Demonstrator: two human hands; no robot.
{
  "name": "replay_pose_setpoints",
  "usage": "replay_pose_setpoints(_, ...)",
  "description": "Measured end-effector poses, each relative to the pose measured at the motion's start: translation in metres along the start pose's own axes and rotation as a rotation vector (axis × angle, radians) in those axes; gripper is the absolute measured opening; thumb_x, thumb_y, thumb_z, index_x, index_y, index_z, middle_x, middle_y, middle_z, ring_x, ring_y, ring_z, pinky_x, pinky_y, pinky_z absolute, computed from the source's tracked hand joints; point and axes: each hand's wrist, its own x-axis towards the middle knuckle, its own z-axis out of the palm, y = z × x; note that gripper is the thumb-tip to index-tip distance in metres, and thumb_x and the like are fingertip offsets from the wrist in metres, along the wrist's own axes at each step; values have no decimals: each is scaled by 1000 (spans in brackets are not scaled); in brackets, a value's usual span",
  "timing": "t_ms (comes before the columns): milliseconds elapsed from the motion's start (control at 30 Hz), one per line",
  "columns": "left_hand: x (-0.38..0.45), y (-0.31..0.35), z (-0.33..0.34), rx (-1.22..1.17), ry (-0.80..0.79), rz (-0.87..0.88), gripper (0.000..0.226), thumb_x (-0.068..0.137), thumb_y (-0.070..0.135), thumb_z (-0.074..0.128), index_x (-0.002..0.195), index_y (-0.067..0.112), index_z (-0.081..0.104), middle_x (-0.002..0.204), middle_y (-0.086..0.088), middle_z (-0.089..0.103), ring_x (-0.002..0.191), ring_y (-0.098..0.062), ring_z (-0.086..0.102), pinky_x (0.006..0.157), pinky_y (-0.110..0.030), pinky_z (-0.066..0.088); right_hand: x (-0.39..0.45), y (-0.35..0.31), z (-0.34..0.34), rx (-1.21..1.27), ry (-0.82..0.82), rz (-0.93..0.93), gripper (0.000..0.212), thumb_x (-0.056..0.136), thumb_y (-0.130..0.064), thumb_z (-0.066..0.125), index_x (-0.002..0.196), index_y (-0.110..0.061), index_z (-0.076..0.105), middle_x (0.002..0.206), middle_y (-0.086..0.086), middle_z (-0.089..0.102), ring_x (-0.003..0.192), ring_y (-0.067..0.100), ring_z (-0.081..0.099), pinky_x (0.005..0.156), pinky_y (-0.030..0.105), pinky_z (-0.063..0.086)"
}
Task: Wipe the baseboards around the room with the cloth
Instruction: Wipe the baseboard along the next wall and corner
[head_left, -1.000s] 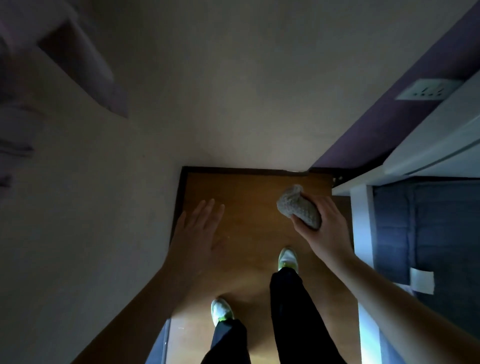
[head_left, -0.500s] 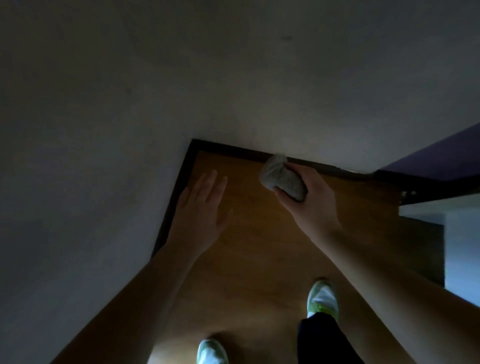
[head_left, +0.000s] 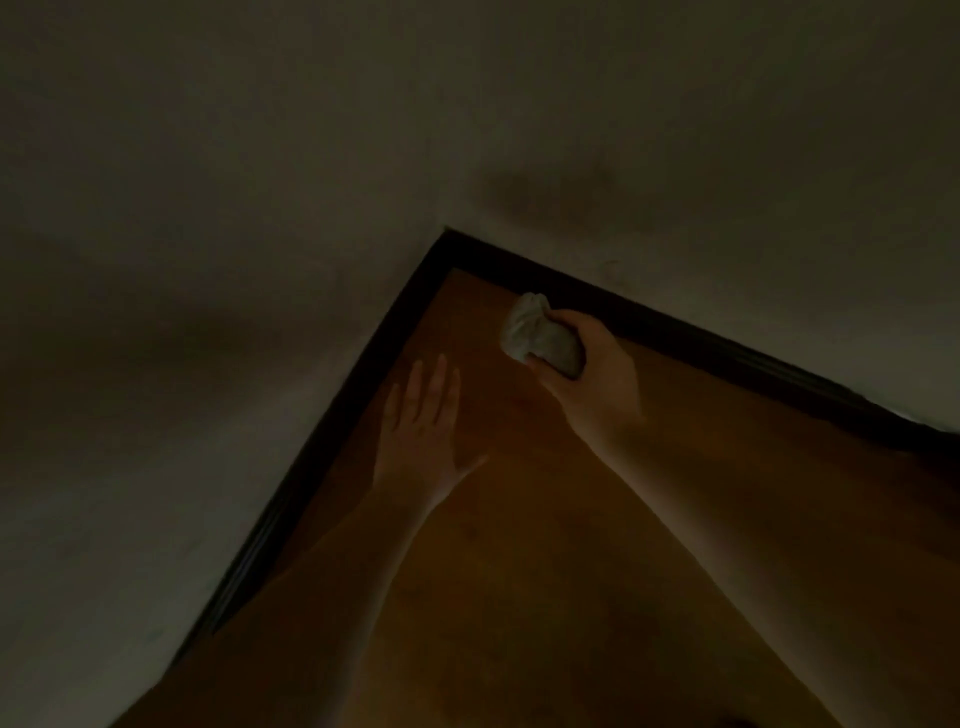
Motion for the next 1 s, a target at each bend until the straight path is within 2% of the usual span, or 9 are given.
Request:
replay_pose_setpoints(100,20,-4,33,-113,-178,-62,133,70,87,52,145,21,-37,158,-4,-35,143,-25,-34,116,-47,-12,30,12,39,10,-46,-39,50,84,-26,77,130,-27,58,120,-15,57,105,-12,52,84,-2,38)
replay_pose_setpoints(167,27,-8,52,-174,-311,-77,148,60,81,70,148,22,-33,158,-4,-34,147,-29,-27,119,-52,-2,50,20,63,-11,-59,-77,50,84,-22,76,131,-21,59,124,-6,57,108,-5,52,87,-1,36)
replay_pose_setpoints(233,28,-10,66,-145,-360,-54,154,55,75,78,150,21,-30,157,-7,-35,147,-33,-25,120,-57,5,71,29,83,-29,-44,-72,52,86,-23,75,134,-18,58,128,0,53,110,3,50,86,-2,32)
replay_pose_setpoints(433,31,-7,72,-94,-353,-48,155,55,69,82,150,18,-29,156,-11,-36,145,-37,-27,120,-58,4,137,33,134,5,-82,92,55,91,-23,70,142,-13,50,137,11,55,123,23,53,99,28,43)
replay_pose_setpoints(533,32,-6,74,-89,-370,-53,155,56,68,83,149,19,-32,154,-10,-39,143,-36,-31,117,-59,0,159,37,161,69,-16,271,54,94,-24,66,143,-12,47,135,13,56,120,28,56,94,33,47)
replay_pose_setpoints(633,31,-9,74,-77,-358,-47,156,55,70,82,148,20,-33,151,-9,-43,136,-32,-37,117,-58,-2,166,45,176,31,61,363,57,95,-28,63,145,-11,43,141,15,52,123,29,54,100,38,47)
replay_pose_setpoints(767,31,-8,72,-66,-377,-58,155,56,69,82,148,21,-33,154,-10,-40,144,-36,-29,118,-59,4,178,40,173,-18,65,483,57,96,-30,62,145,-9,40,143,16,48,126,29,51,104,42,45)
replay_pose_setpoints(900,33,-7,71,-81,-386,-66,157,55,68,84,147,22,-35,155,-9,-38,146,-35,-27,119,-58,7,170,48,150,11,112,508,50,94,-33,63,136,-8,50,132,15,56,115,28,58,94,42,52)
replay_pose_setpoints(1000,32,-7,71,-75,-374,-58,157,54,69,83,149,22,-32,156,-7,-38,146,-34,-26,119,-59,11,144,67,121,59,232,491,46,91,-29,67,129,-6,54,124,15,59,110,29,60,89,39,53)
